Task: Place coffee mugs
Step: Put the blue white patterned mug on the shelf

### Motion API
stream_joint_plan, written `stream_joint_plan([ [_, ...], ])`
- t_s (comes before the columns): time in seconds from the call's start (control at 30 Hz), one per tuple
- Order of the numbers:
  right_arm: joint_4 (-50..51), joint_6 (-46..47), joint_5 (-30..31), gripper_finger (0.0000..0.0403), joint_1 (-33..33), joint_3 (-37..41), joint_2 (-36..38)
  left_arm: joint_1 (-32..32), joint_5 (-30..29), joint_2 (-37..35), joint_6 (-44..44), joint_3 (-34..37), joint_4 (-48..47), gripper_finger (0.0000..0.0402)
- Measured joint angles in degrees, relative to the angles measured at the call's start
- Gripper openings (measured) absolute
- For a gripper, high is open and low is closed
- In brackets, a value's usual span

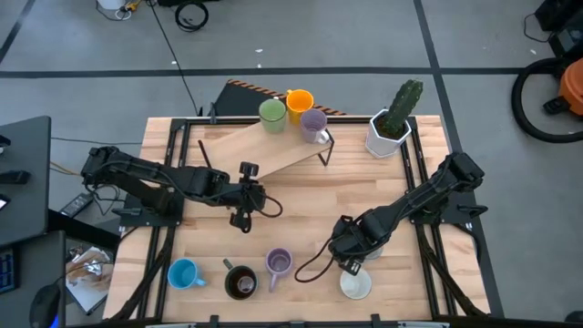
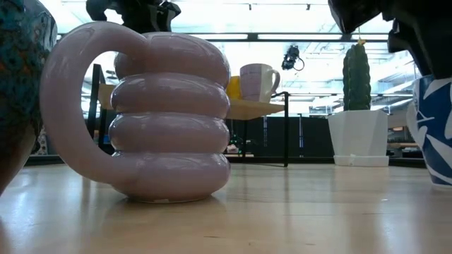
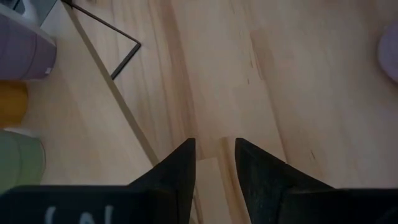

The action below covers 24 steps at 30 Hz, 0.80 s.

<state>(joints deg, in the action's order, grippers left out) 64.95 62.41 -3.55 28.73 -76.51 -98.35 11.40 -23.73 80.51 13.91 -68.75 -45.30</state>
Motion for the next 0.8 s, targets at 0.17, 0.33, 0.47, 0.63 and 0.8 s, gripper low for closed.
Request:
stream_joint_plan([
  [0.17,-0.27,-1.31,0.57,0.0102,-0.02,1.74,0.04,0.02,0.02,0.0,-0.02,0.0,-0.22,0.0118],
  [0.33,-0.41,-3.63,0.51,0.0062,-0.11,3.94,0.0,0.02,0.02,0.0,-0.13,0.0,-0.67,0.0118],
  [0.47,-0.42,-8.03,1.65,0.0035,-0.13,3.96,0.08,0.02,0.02,0.0,-0.15,0.0,-0.68,0.0118],
  [0.63,1.96,-13.3,3.56,0.0026,-0.83,4.1,0.87,0.02,0.02,0.0,-0.17,0.0,-0.67,0.0118],
  [0.8,2.29,-19.07,7.73,0.0034,-1.86,4.04,2.07,0.02,0.26,0.0,-1.09,0.0,-0.57,0.0118],
])
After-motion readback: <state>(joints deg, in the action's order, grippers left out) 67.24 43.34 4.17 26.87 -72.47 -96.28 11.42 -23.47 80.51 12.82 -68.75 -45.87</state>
